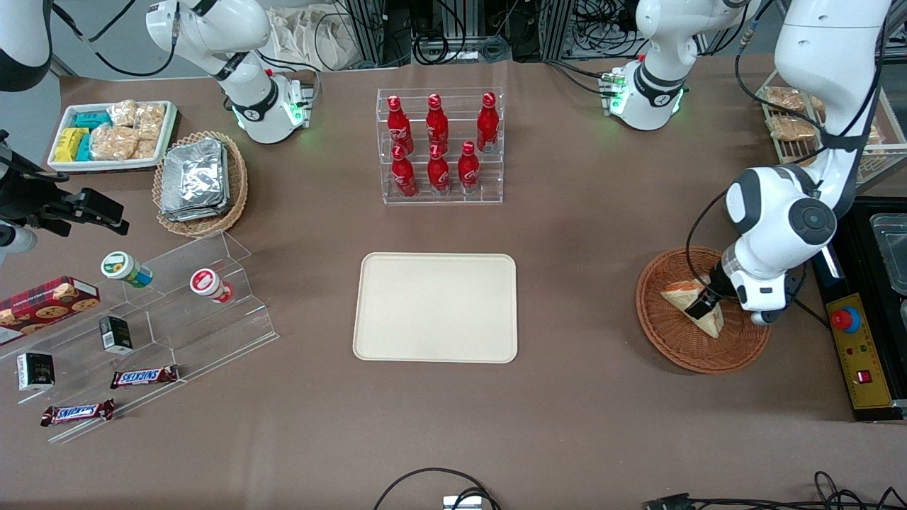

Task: Place sandwich from basket to tray
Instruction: 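Close the left gripper on the wrapped sandwich's end, then lift the sandwich out of the basket with the left gripper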

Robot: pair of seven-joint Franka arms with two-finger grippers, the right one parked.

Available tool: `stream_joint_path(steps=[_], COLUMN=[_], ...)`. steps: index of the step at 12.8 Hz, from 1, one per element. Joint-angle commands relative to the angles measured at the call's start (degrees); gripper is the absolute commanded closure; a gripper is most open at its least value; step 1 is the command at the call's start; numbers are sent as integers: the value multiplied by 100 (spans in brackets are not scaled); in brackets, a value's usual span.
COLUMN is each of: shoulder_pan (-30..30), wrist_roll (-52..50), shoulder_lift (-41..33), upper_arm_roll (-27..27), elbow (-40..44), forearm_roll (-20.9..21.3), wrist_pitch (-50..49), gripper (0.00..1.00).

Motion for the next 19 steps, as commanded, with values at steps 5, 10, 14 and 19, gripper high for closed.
stream_joint_path(steps=[5, 10, 14, 19], shoulder_pan=[-19, -46, -396, -1705], wrist_roll=[-37, 103, 796, 999], shoulder_lift=[-15, -15, 11, 177], upper_arm_roll=[-55, -73, -99, -99], elbow=[90, 1528, 2838, 3666], forearm_roll=[-65, 5, 23, 75], wrist_pitch=[-186, -2301, -3795, -4713], gripper=[100, 100, 88, 100])
